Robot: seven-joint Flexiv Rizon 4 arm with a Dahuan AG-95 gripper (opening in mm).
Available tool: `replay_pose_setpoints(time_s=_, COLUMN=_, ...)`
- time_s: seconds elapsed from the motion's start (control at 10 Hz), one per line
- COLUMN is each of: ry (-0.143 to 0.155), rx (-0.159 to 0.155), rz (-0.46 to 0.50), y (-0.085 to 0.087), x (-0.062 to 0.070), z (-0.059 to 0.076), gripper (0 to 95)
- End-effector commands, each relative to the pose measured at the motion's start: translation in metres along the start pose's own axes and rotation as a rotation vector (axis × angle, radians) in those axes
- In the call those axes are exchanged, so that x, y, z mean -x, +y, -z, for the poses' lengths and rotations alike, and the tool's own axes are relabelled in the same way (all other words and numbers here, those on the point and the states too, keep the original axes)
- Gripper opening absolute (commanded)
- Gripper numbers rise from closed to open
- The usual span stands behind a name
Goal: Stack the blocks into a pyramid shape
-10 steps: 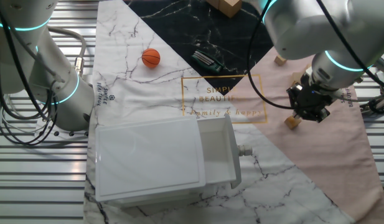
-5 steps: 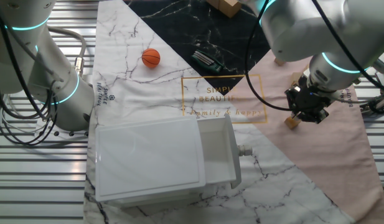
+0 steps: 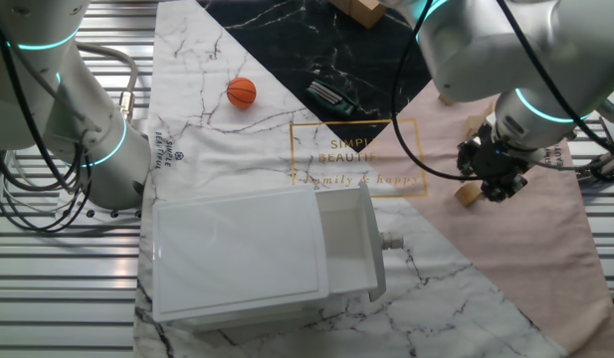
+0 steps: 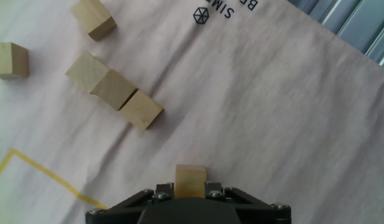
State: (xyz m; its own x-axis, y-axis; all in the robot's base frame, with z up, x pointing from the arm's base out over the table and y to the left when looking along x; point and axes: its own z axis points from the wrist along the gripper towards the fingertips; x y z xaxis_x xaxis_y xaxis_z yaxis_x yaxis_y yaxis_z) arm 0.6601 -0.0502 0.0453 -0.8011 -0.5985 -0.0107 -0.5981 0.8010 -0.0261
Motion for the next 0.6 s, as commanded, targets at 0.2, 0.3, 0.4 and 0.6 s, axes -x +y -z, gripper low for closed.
replay_pose_setpoints(time_s=0.2, ry=-0.001, rx=0.004, rz=-0.002, y=0.0, x=0.0001, z=-0.001, gripper=57.0)
replay_pose_setpoints(time_s=0.3, ry=-0.001, rx=0.004, rz=-0.008, y=0.0001, x=0.0001, z=-0.0018, gripper=57.0)
replay_pose_setpoints(time_s=0.4, ry=-0.003, rx=0.006, rz=-0.011, y=0.0003, x=-0.0002, z=-0.0033, gripper=57.0)
replay_pose_setpoints(time_s=0.6, ry=-0.005, rx=0.009, rz=-0.013, y=0.0008, x=-0.0017, z=-0.0076, gripper=57.0)
